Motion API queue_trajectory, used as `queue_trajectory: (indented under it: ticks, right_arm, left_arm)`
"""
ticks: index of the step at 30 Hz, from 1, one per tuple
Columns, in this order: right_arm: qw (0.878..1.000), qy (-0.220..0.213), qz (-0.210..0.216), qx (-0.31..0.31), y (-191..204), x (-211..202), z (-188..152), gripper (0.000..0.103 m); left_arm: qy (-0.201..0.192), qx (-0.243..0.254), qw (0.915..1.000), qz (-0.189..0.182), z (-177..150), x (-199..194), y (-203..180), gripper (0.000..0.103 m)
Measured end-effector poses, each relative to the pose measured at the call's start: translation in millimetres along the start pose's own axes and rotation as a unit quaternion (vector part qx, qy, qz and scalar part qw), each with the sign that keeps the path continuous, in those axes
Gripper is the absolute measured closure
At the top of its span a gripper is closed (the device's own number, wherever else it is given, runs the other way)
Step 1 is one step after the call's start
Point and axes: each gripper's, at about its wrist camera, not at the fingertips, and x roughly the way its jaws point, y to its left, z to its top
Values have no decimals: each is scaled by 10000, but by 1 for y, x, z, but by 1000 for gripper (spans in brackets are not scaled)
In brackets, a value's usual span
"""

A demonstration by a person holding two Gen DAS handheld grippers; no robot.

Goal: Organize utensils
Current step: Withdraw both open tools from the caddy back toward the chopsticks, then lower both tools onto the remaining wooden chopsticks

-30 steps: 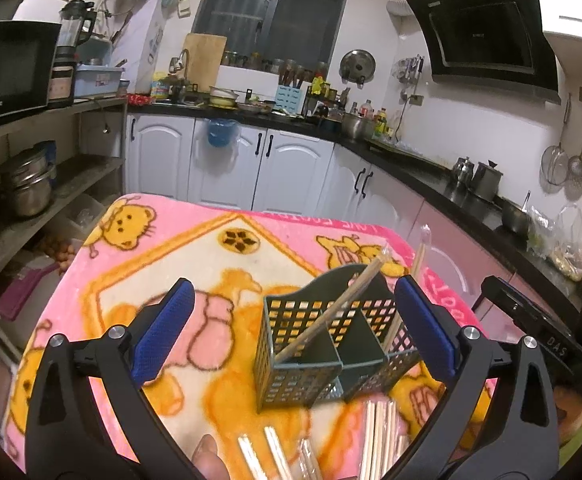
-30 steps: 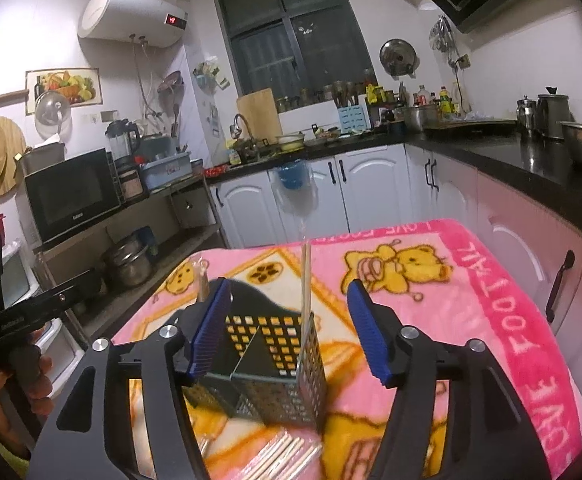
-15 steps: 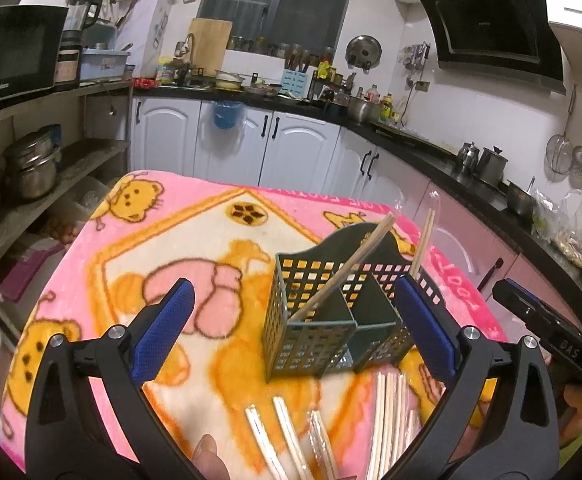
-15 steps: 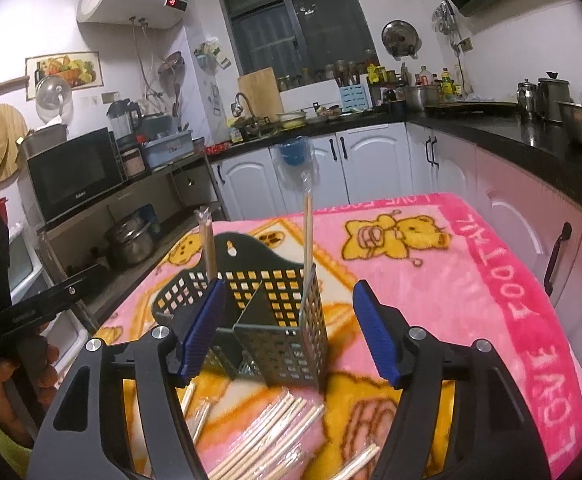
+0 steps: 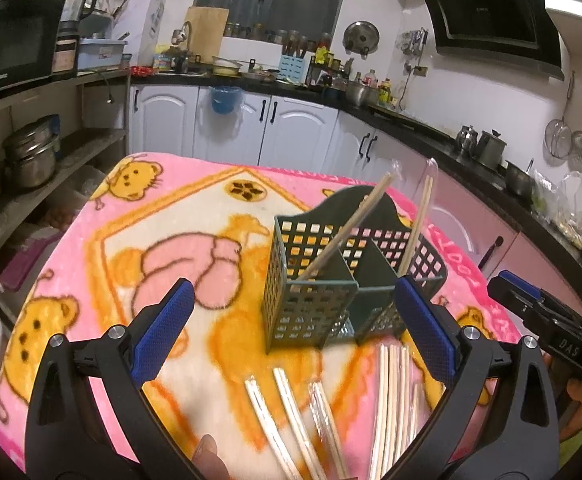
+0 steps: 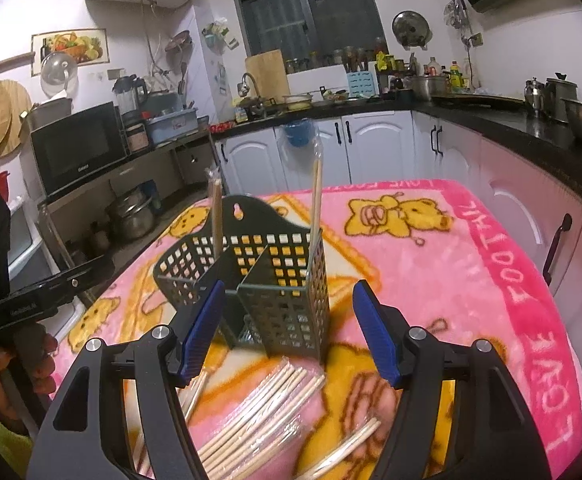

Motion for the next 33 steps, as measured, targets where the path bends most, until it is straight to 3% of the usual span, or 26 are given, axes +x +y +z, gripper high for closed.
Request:
queue_trajectory:
  ticks: [26,33]
  right_arm:
    - [9954,948,-44,157,-13,21,-51,41]
    - [9920,1219,74,311,-19,33,-58,47]
  left_arm:
    - [987,304,9945,-184,-59,32,-18,11]
    - [1313,299,9904,-304,-72,44,-20,25]
